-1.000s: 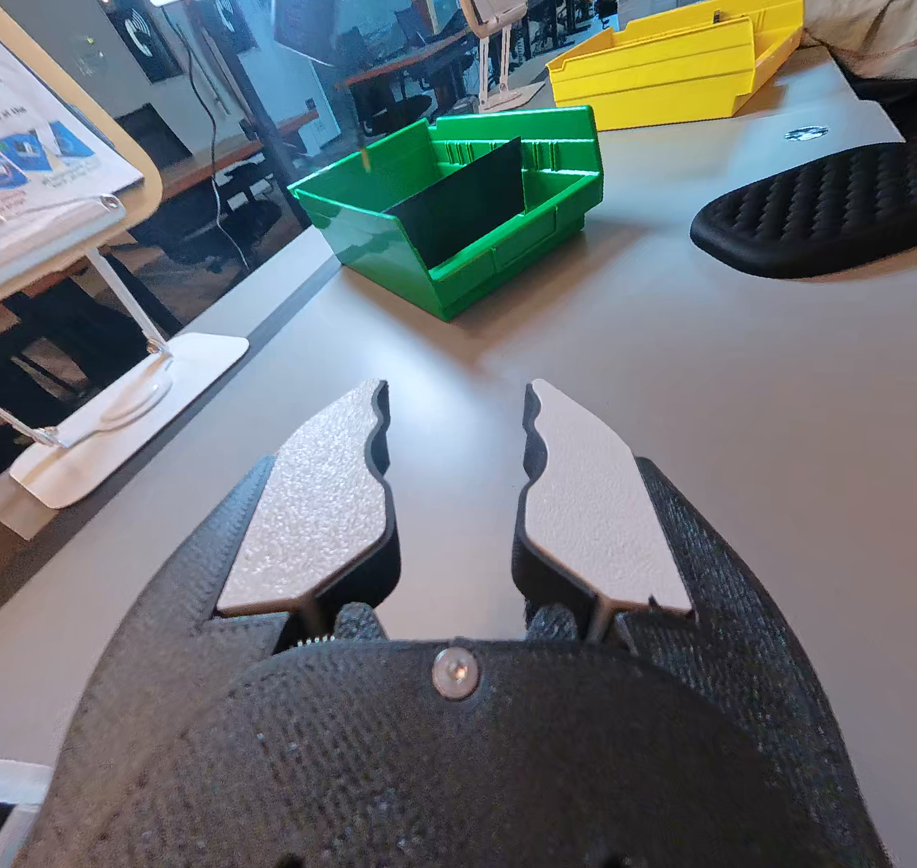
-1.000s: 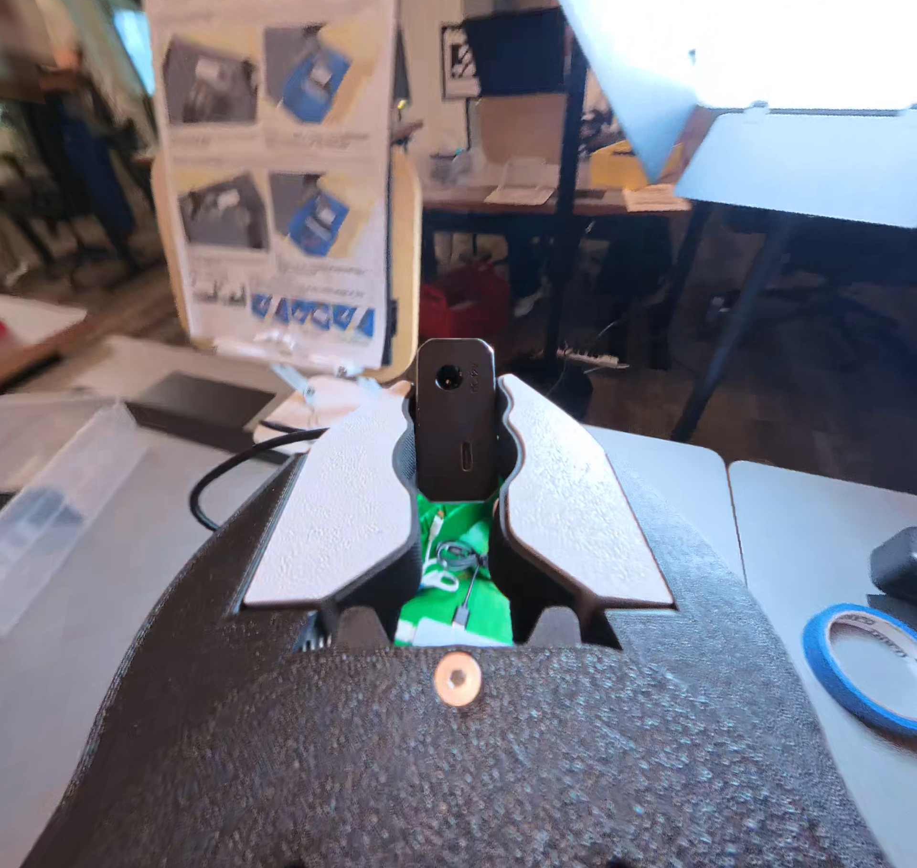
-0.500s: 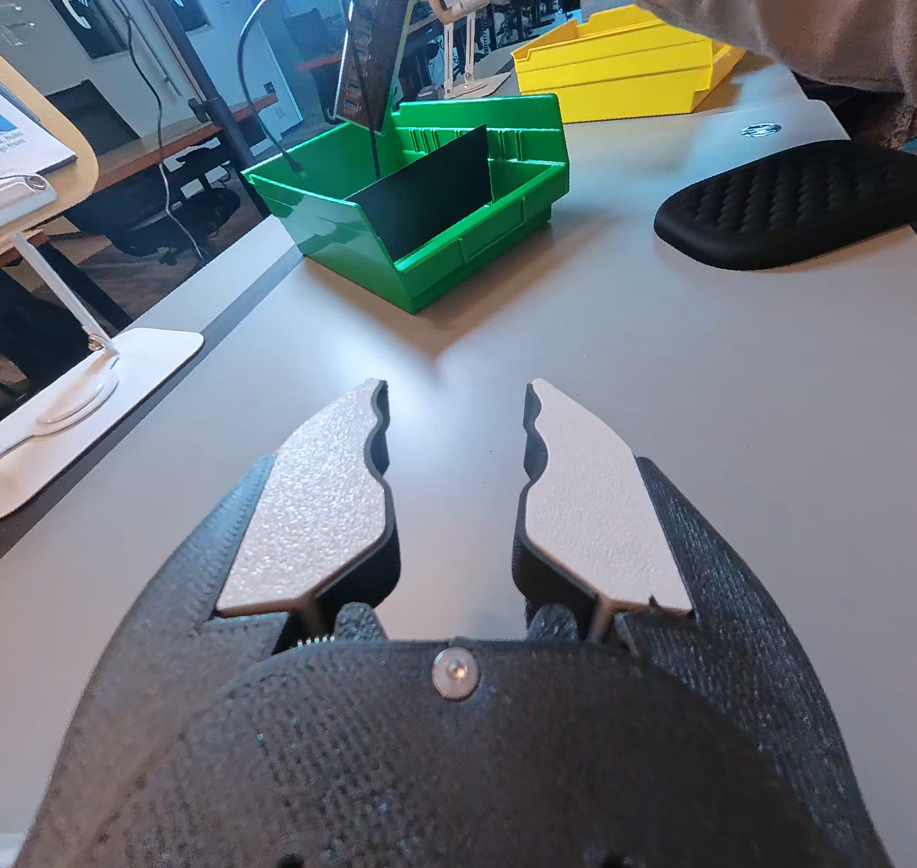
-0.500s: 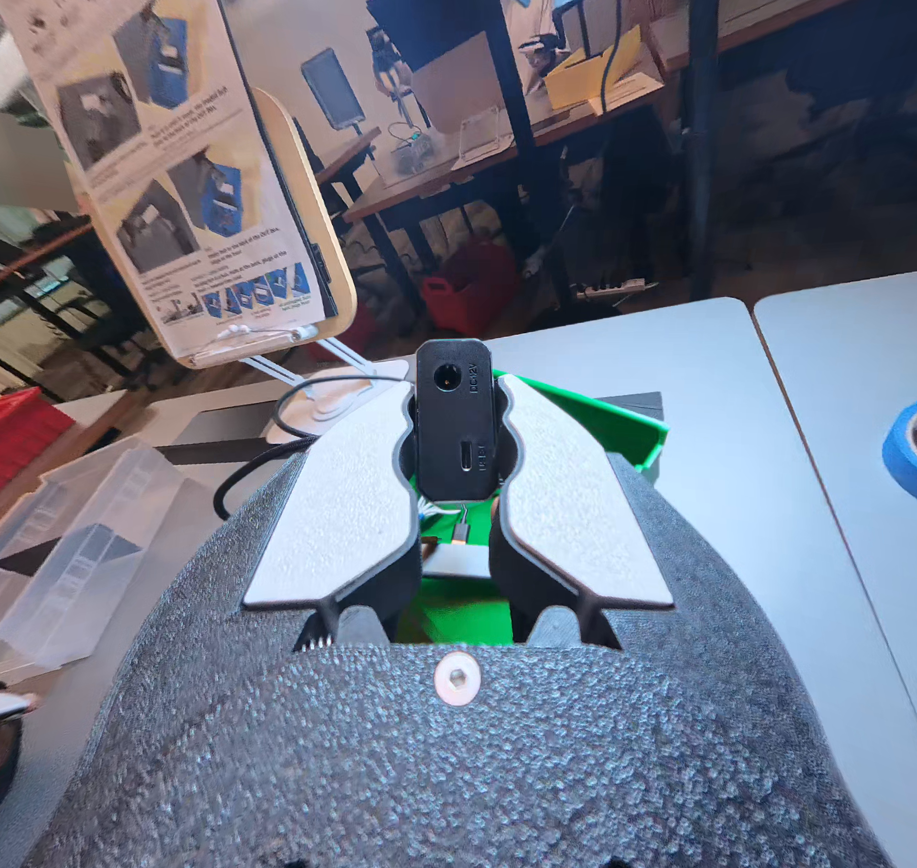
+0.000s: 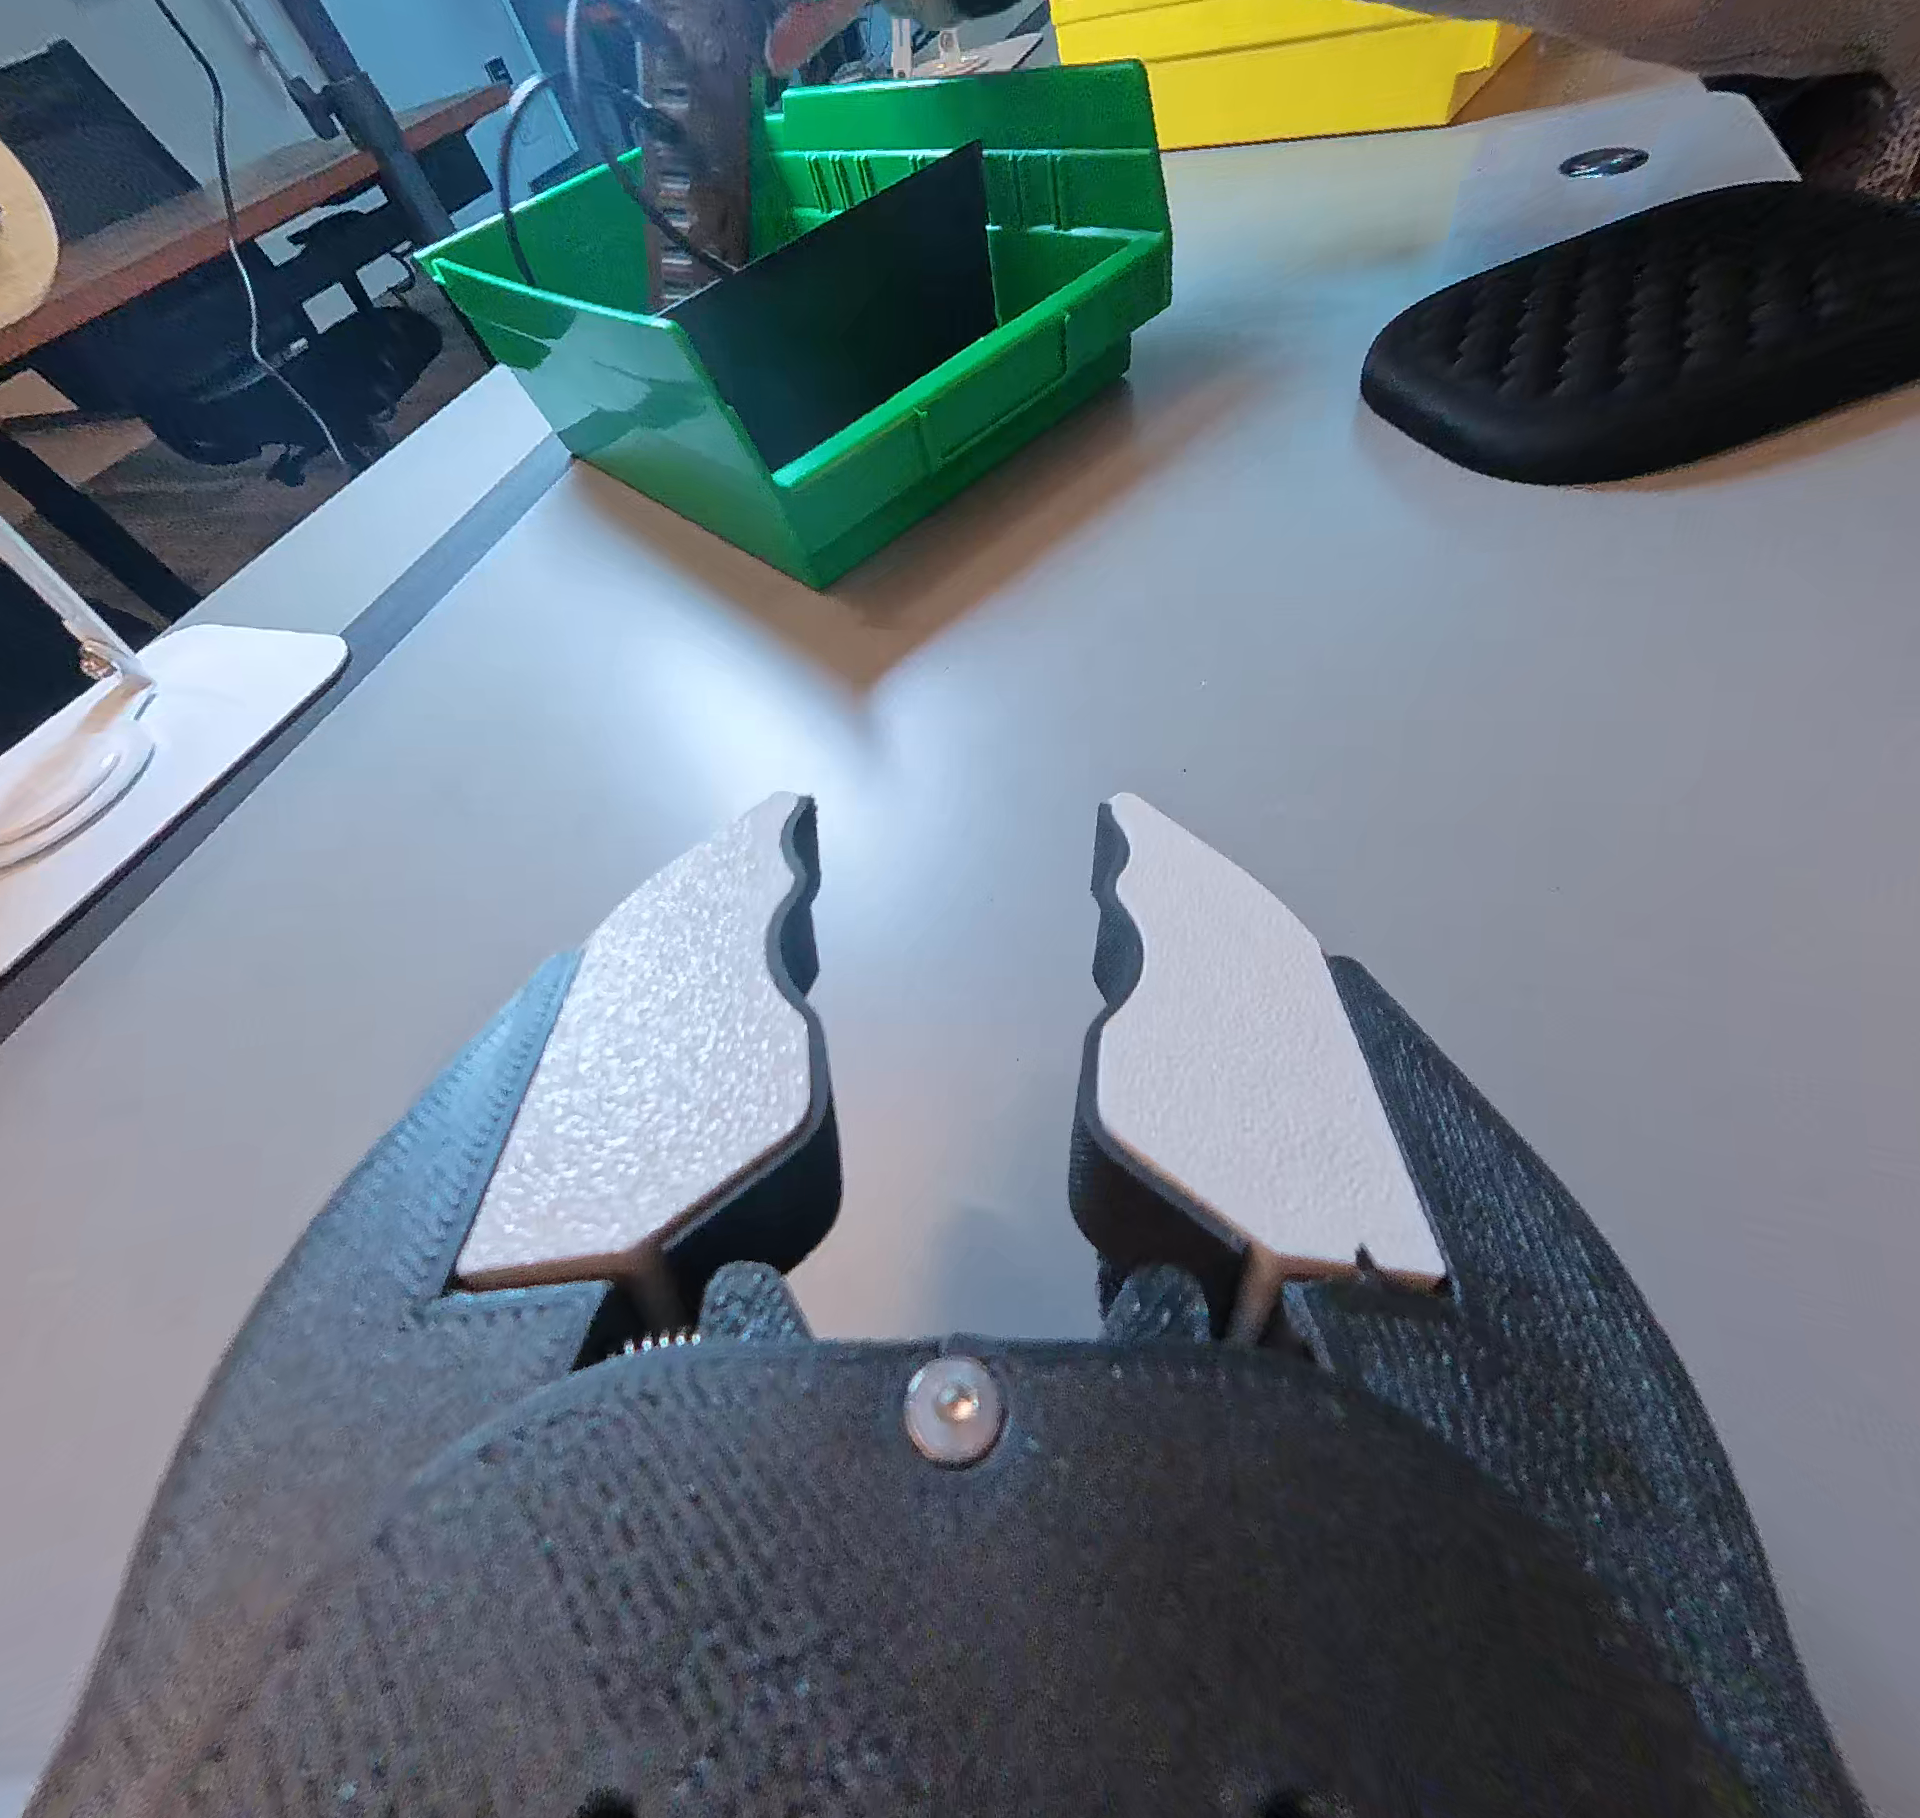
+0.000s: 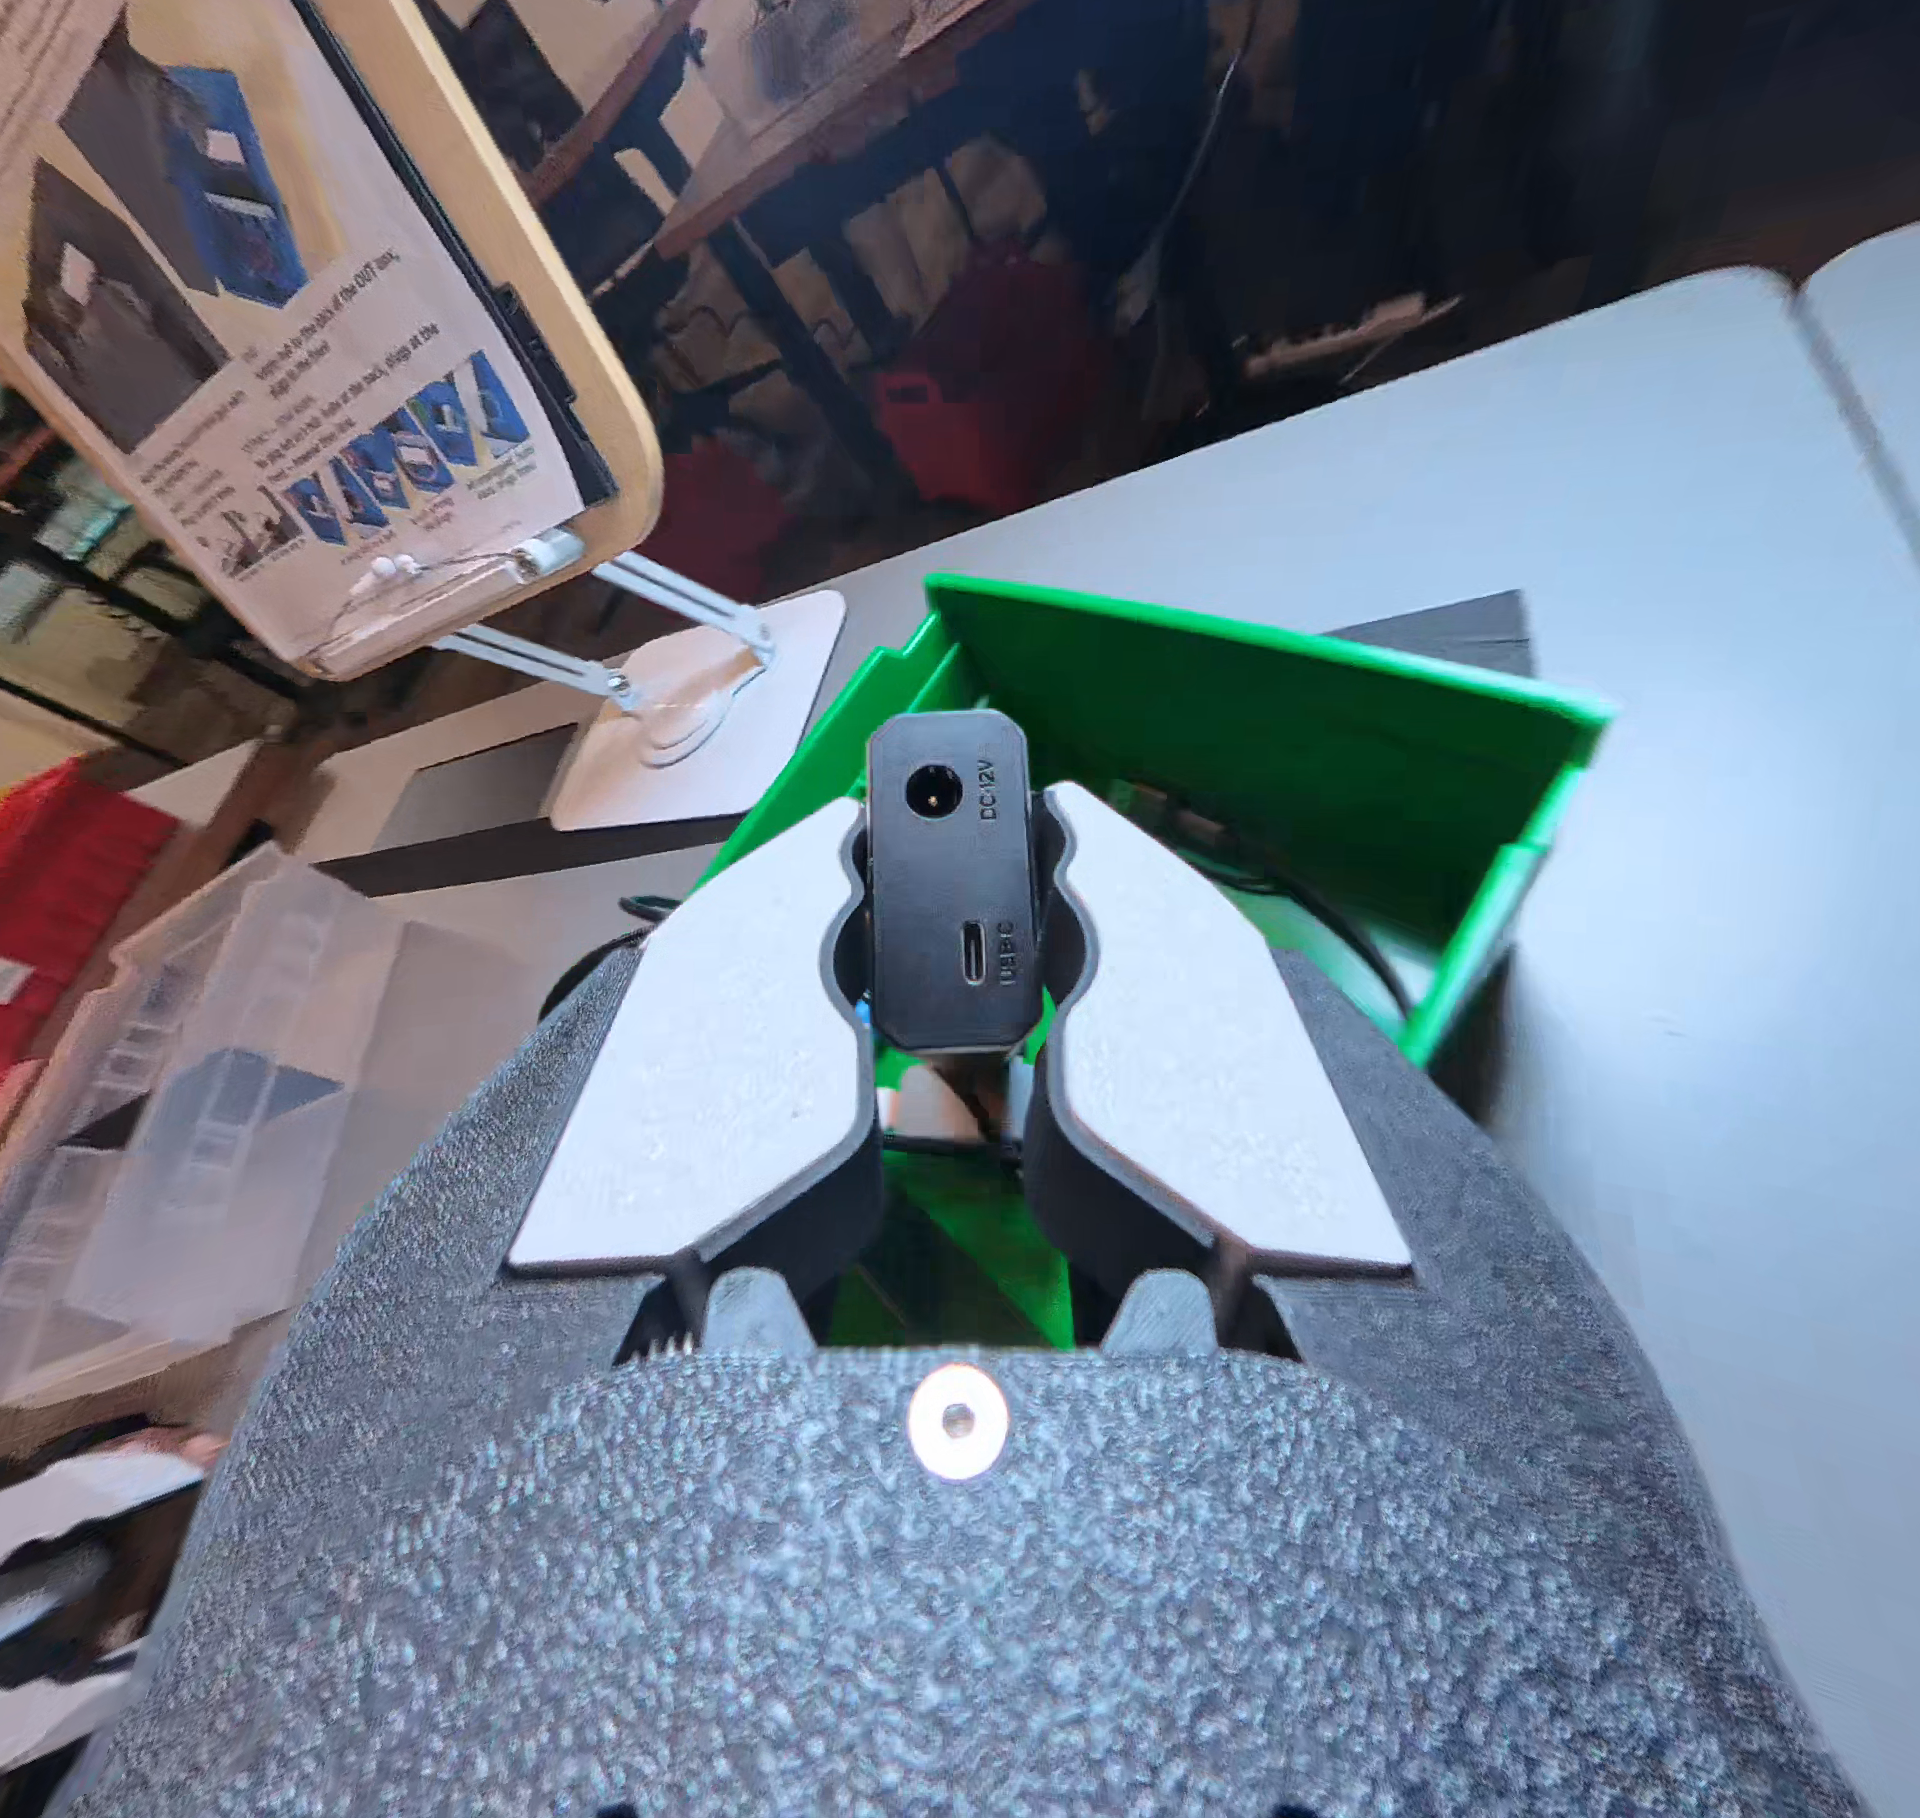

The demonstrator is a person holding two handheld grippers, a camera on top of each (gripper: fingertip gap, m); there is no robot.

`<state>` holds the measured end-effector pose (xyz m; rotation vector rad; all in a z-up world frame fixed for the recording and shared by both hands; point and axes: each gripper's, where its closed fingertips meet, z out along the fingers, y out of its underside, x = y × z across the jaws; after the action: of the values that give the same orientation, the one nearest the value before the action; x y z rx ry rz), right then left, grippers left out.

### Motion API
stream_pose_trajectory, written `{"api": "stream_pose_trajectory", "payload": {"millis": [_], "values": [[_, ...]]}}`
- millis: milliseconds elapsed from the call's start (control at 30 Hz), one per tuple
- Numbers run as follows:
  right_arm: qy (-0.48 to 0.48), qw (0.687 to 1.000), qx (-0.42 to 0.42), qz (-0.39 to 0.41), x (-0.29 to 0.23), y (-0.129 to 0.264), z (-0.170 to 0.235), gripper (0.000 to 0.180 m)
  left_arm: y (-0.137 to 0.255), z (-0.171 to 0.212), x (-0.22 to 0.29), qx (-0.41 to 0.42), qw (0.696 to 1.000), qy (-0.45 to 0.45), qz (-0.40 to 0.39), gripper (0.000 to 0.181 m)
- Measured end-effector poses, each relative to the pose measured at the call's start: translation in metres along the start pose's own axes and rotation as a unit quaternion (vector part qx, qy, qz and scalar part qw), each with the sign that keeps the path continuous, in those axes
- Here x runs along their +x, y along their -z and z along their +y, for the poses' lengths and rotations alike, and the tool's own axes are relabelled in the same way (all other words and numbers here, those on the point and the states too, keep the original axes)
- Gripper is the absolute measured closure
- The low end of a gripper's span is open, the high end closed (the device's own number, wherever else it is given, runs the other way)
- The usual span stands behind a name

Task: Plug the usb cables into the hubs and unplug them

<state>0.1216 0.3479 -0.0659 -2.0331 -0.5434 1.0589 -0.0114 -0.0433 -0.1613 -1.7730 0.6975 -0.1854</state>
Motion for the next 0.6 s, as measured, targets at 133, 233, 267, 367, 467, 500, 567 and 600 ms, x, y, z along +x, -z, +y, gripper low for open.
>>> {"api": "stream_pose_trajectory", "payload": {"millis": [133, 233, 267, 367, 467, 500, 567, 600], "values": [[-0.049, 0.994, -0.095, -0.01, 0.01, -0.039, 0.021, 0.15, 0.001, 0.002, -0.001, -0.001, 1.0, 0.009, 0.002, 0.13], [0.033, 0.987, -0.131, 0.088, 0.044, -0.045, 0.016, 0.137, 0.001, 0.001, 0.0, -0.001, 1.0, 0.007, 0.004, 0.13], [0.082, 0.981, -0.129, 0.116, 0.05, -0.044, 0.009, 0.134, 0.001, 0.001, -0.001, -0.002, 1.0, 0.008, 0.001, 0.13], [0.172, 0.967, -0.107, 0.156, 0.047, -0.034, -0.02, 0.124, 0.003, -0.001, -0.004, 0.003, 1.0, 0.015, -0.004, 0.129], [0.227, 0.962, -0.048, 0.143, 0.018, -0.017, -0.058, 0.126, 0.004, -0.001, -0.008, 0.007, 1.0, 0.022, -0.008, 0.129], [0.238, 0.962, -0.028, 0.13, 0.005, -0.009, -0.068, 0.126, 0.004, -0.001, -0.008, 0.007, 1.0, 0.023, -0.01, 0.129], [0.258, 0.961, 0.007, 0.098, -0.023, 0.008, -0.084, 0.127, 0.004, 0.0, -0.009, 0.005, 1.0, 0.019, -0.015, 0.13], [0.268, 0.96, 0.018, 0.079, -0.038, 0.016, -0.088, 0.127, 0.004, 0.0, -0.01, 0.004, 1.0, 0.016, -0.017, 0.131]]}}
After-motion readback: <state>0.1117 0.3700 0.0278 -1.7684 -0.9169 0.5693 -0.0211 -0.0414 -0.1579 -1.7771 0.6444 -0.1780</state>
